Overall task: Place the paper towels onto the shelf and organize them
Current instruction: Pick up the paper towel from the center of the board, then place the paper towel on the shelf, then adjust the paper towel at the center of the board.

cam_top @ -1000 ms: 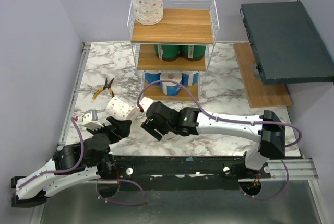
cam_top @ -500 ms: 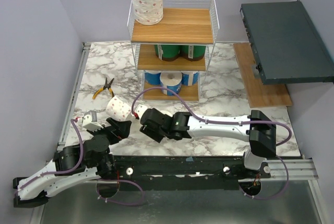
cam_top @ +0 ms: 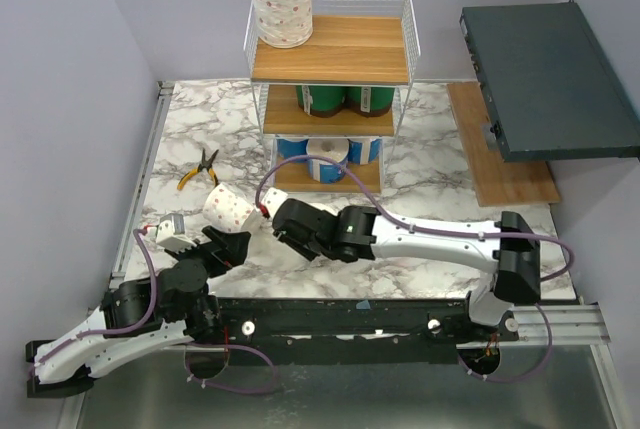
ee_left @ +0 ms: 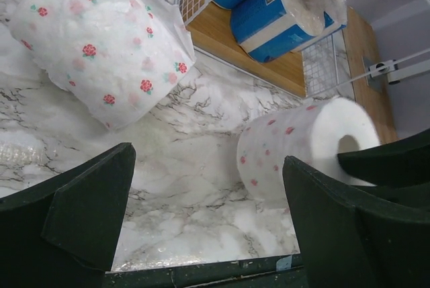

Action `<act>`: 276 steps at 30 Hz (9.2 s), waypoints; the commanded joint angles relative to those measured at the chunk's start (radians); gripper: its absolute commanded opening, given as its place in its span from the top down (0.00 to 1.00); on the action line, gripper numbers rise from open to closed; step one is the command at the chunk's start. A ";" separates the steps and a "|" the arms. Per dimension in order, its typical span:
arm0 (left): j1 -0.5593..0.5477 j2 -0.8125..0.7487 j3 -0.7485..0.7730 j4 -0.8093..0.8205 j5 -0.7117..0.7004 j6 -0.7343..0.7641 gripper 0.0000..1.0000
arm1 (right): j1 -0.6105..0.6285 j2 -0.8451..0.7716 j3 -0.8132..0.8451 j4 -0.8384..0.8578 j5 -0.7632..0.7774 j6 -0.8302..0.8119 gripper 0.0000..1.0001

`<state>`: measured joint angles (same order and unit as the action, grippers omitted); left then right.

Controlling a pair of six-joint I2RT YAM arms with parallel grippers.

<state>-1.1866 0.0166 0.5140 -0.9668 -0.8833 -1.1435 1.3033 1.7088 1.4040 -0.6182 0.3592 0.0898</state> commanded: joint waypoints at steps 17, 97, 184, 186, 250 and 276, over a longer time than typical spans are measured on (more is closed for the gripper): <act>0.001 0.229 0.050 0.429 0.021 0.346 0.06 | 0.006 -0.194 0.758 0.064 0.438 -0.254 0.66; 0.269 0.889 0.633 0.943 0.475 0.768 0.05 | -0.337 0.020 0.987 0.343 0.202 -0.148 0.16; 0.527 0.341 0.103 0.348 0.226 0.381 0.01 | -0.341 -0.448 -0.314 0.726 -0.349 0.468 0.12; 0.569 0.343 0.111 0.352 0.244 0.383 0.01 | -0.310 -0.448 -0.433 0.767 -0.347 0.545 0.13; 0.588 -0.043 0.112 0.176 0.055 0.462 0.02 | -0.218 0.456 -0.236 1.401 -0.365 1.171 0.60; 0.588 0.097 0.065 0.328 0.240 0.433 0.02 | -0.079 -0.050 0.002 -0.201 -0.097 0.191 0.69</act>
<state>-0.6022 0.0639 0.6037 -0.7029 -0.7341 -0.7002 1.1591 1.6329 1.3472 -0.5148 0.1421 0.4622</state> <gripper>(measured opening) 0.983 0.363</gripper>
